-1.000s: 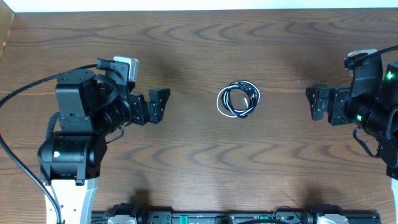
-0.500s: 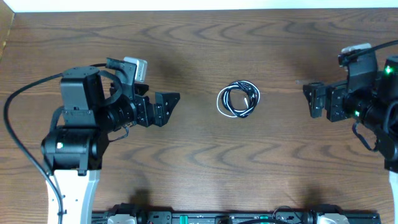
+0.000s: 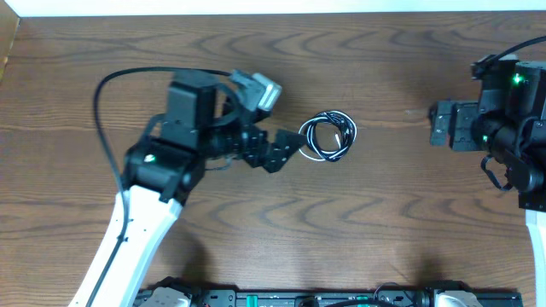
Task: Untangle cables
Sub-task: 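Lower the left gripper onto the black-white cable coil and grasp it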
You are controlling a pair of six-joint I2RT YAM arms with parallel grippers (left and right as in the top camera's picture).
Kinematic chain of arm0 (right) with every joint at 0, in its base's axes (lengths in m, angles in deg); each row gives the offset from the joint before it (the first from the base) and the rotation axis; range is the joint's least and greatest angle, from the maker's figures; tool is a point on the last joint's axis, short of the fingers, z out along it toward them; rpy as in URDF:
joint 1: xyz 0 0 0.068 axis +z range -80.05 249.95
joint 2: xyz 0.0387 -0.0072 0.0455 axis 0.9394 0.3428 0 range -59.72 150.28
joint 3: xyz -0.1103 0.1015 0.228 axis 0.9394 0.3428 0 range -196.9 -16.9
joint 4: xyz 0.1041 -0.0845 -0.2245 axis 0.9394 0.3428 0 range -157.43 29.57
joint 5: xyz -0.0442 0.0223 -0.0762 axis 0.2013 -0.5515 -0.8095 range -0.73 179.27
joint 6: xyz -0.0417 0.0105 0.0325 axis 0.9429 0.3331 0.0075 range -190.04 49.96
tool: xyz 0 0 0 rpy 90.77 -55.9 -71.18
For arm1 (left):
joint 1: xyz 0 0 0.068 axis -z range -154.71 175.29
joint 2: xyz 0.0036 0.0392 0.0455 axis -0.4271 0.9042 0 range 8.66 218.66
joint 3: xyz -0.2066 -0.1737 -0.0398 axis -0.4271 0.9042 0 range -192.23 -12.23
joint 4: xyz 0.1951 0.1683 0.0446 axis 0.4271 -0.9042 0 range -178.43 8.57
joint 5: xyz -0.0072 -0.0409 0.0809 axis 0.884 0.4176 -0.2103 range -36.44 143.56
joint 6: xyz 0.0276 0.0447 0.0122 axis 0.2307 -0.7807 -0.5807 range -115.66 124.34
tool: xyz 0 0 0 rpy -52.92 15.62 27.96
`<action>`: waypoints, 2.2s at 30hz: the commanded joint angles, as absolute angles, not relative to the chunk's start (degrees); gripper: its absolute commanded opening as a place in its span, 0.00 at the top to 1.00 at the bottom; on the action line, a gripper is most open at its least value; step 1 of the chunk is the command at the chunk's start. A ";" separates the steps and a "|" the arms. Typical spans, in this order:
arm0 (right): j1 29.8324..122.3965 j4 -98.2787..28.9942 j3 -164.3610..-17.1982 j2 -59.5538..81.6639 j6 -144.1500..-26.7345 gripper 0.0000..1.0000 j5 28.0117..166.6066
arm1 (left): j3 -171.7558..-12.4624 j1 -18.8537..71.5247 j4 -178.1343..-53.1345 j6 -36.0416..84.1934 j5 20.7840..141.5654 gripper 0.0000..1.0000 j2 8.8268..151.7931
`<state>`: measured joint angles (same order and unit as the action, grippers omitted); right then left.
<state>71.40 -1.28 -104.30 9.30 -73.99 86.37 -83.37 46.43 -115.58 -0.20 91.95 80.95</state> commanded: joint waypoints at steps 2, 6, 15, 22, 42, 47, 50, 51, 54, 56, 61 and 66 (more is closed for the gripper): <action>71.34 -1.47 -101.15 9.25 -86.97 0.01 70.79 | -84.02 51.00 -114.66 3.34 80.15 0.00 84.82; 71.34 -4.56 -95.14 9.27 -89.33 0.01 68.86 | -84.02 54.41 -114.01 6.56 70.46 0.00 88.12; 71.34 -13.67 -83.32 9.30 -84.20 0.01 81.63 | -84.02 57.82 -109.07 9.42 64.74 0.00 95.77; 71.34 -15.75 -81.98 9.30 -78.95 0.01 87.35 | -84.02 59.55 -106.60 11.15 57.77 0.00 103.88; 71.34 -14.94 -81.92 9.30 -80.72 0.01 84.47 | -84.02 60.51 -100.76 19.39 51.14 0.09 113.32; 71.34 -14.87 -81.87 9.30 -80.72 0.01 84.49 | -84.02 60.53 -100.61 19.72 51.17 0.11 114.31; 71.34 -14.74 -81.76 9.30 -80.72 0.01 84.49 | -84.02 60.53 -100.59 19.72 51.41 0.11 115.55; 71.34 -14.72 -81.68 9.30 -80.72 0.01 84.51 | -84.02 60.53 -100.59 19.96 51.43 0.11 116.10; 71.34 -14.50 -81.61 9.30 -80.72 0.01 84.51 | -84.00 60.53 -100.35 21.49 51.62 0.11 117.67; 71.34 -14.48 -81.61 9.30 -80.72 0.01 84.56 | -84.00 60.57 -100.04 22.25 52.50 0.14 118.64; 71.34 -14.48 -81.59 9.30 -80.70 0.01 84.97 | -84.00 61.51 -98.71 22.47 54.60 0.22 120.71; 71.34 -14.28 -81.59 9.30 -80.70 0.01 85.15 | -84.00 63.11 -97.90 22.45 54.36 0.27 120.91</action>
